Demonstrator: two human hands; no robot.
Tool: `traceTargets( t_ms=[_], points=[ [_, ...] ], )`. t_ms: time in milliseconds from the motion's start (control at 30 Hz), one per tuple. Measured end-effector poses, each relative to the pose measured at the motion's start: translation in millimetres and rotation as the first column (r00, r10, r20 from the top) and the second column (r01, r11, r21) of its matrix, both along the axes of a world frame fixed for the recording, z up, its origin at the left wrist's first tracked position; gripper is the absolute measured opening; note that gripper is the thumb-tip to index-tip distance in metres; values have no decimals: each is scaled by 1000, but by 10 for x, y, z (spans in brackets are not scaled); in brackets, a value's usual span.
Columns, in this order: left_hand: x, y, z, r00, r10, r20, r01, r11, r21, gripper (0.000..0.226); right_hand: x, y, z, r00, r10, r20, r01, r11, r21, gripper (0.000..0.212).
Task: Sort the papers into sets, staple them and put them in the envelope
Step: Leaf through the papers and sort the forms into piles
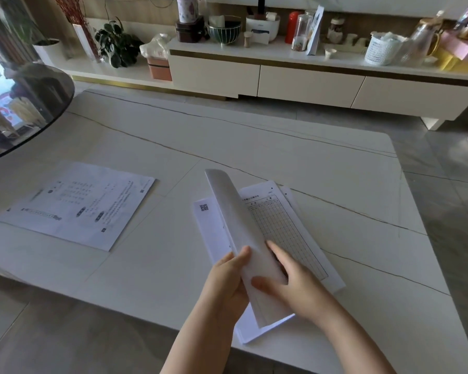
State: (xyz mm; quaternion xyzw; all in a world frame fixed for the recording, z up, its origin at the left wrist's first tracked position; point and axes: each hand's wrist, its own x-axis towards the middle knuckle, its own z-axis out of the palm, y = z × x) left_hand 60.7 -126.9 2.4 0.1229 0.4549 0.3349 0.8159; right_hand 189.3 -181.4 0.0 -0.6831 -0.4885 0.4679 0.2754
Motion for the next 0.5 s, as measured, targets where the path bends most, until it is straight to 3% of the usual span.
traceTargets(
  t_ms=[133,300,400,500],
  points=[
    [-40,-14,-31,998,-31,59,31,1000,4,35,-8,6,-7,996,-24,82,18,998,65,65],
    [-85,-21,-54,997,-68,46,68,998,3,32,-7,14,-56,997,-78,8,76,991,109,15],
    [-101,15,-78,999,-51,-10,51,998,-20,26,48,31,-104,972,-224,-64,230,967,110,7],
    [-131,34,-85,996,-35,-79,33,999,-33,24,136,30,-78,910,-396,-121,408,908,98,15]
  ],
)
